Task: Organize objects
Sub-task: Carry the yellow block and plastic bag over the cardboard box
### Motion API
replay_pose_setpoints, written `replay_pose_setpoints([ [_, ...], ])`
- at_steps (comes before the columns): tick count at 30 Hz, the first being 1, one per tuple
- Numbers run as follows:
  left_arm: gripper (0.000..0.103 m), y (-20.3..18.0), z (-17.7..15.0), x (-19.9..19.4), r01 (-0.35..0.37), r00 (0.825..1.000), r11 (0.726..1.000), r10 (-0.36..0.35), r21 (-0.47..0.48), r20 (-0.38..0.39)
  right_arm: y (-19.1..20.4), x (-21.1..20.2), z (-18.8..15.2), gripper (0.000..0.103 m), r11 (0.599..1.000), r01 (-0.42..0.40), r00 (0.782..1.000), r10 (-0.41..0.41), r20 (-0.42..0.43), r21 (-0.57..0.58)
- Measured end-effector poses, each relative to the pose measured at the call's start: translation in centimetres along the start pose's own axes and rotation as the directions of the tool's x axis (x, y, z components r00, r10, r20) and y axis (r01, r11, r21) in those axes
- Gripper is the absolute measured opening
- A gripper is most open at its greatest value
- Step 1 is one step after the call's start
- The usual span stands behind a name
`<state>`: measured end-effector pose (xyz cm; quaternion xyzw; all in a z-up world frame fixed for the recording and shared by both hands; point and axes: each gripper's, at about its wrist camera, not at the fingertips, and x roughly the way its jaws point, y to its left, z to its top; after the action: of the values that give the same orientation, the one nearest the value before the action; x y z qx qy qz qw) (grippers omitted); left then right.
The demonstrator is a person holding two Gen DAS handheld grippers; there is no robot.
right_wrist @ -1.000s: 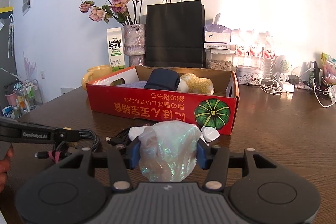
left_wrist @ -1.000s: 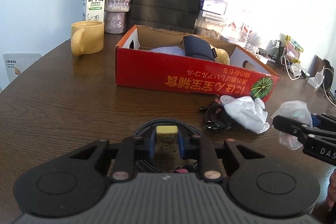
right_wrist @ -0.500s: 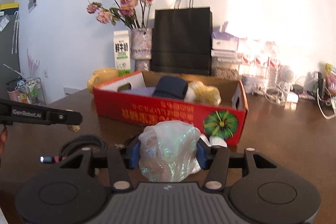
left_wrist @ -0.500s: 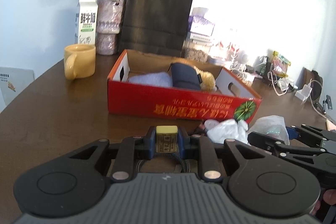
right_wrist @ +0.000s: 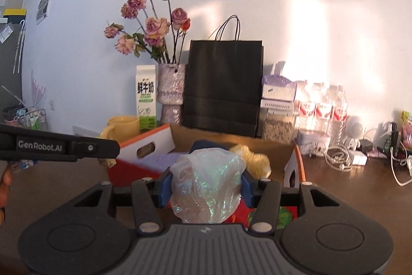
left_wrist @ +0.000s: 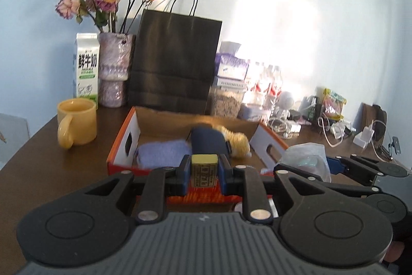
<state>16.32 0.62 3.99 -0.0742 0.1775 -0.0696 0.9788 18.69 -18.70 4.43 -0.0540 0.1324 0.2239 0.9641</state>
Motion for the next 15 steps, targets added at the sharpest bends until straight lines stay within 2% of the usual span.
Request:
replay_pose_setpoints([
  [7, 0.021, 0.4, 2.0, 2.6, -0.007, 0.999, 1.0, 0.007, -0.013, 0.031, -1.6, 3.1, 2.2, 0.05, 0.999, 0.029, 0.999, -0.03, 0.033, 0.017],
  [15, 0.021, 1.2, 3.5, 7.1, -0.012, 1.0, 0.999, 0.013, -0.045, 0.022, -3.0, 8.0, 3.2, 0.05, 0.998, 0.052, 0.999, -0.053, 0.011, 0.04],
])
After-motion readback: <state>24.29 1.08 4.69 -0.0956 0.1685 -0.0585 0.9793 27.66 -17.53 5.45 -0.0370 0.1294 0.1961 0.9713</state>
